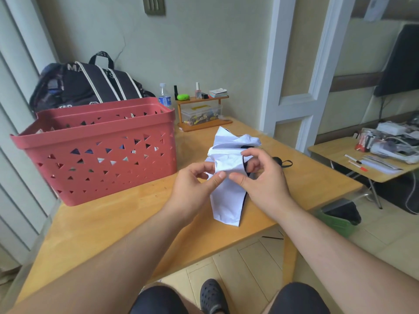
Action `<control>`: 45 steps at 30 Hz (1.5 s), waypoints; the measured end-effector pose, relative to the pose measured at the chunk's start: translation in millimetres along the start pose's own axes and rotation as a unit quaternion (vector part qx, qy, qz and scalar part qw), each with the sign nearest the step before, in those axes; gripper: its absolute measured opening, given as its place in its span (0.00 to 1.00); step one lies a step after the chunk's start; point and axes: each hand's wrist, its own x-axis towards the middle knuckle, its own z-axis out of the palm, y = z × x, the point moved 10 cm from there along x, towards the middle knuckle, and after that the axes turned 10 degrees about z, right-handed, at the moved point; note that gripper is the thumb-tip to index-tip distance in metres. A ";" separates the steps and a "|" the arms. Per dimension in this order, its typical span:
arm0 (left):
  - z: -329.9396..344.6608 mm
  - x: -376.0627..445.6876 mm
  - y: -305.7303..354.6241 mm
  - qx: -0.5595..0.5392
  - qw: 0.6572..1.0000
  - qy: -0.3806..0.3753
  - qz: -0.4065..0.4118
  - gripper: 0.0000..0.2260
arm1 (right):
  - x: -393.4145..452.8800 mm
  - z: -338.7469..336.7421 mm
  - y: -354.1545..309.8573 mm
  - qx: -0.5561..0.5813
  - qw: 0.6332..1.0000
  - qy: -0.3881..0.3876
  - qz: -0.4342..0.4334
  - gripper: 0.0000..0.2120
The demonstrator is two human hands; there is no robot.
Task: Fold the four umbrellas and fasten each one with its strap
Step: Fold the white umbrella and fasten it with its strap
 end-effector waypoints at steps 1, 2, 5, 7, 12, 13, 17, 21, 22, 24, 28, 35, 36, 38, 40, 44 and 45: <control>1.6 -6.9 -4.7 -0.001 1.000 -0.006 -0.012 0.06 | -4.4 2.9 1.9 0.005 1.000 -0.013 0.001 0.25; 4.8 -15.4 -11.2 -0.009 0.999 -0.013 -0.031 0.06 | -9.5 6.3 5.5 0.006 1.000 -0.024 0.002 0.27; 15.6 -36.5 -25.6 -0.062 0.994 -0.024 -0.083 0.09 | -24.3 14.2 24.8 -0.031 0.999 -0.034 0.016 0.29; 13.0 -38.8 -27.2 -0.073 0.993 -0.006 -0.092 0.10 | -31.8 16.8 39.2 -0.049 0.998 -0.031 0.038 0.26; 6.1 -40.4 -24.5 -0.054 0.995 0.009 -0.087 0.10 | -40.2 23.1 50.1 -0.002 0.992 -0.076 0.099 0.20; 5.7 -41.4 -24.2 -0.058 0.994 0.012 -0.090 0.09 | -40.5 24.1 48.9 0.027 0.989 -0.094 0.112 0.19; 9.2 -42.7 -20.6 -0.068 0.993 -0.006 -0.099 0.10 | -43.2 27.1 46.7 0.080 0.973 -0.151 0.155 0.13; 9.6 -43.4 -23.3 -0.042 0.994 -0.020 -0.102 0.12 | -41.0 25.9 47.6 0.100 0.973 -0.131 0.164 0.06; 8.8 -43.3 -23.5 -0.042 0.994 -0.018 -0.103 0.12 | -38.9 23.6 47.2 0.107 0.974 -0.117 0.163 0.05; 7.4 -43.9 -24.7 -0.045 0.993 -0.013 -0.104 0.11 | -36.1 20.5 48.4 0.114 0.974 -0.105 0.167 0.06; 7.3 -45.3 -25.2 -0.028 0.995 -0.021 -0.095 0.11 | -34.8 14.8 55.1 0.125 0.969 -0.109 0.183 0.10; 17.8 -45.3 -22.6 0.020 0.993 -0.064 -0.098 0.08 | -41.0 32.4 52.8 0.041 0.968 -0.184 0.163 0.07; 16.5 -44.8 -21.3 0.038 0.993 -0.063 -0.088 0.05 | -42.4 34.4 53.0 0.026 0.969 -0.187 0.160 0.07; 11.8 -43.7 -21.7 0.065 0.994 -0.053 -0.077 0.05 | -42.6 33.4 54.6 0.003 0.972 -0.175 0.157 0.06; 8.6 -43.0 -23.3 0.086 0.992 -0.047 -0.074 0.06 | -42.8 32.1 56.5 -0.030 0.974 -0.168 0.151 0.05; 11.2 -43.9 -22.5 0.150 0.984 -0.067 -0.068 0.08 | -45.3 33.1 56.6 -0.077 0.971 -0.173 0.145 0.05; 13.0 -44.5 -22.6 0.180 0.978 -0.080 -0.069 0.09 | -45.4 32.6 56.6 -0.087 0.971 -0.171 0.144 0.05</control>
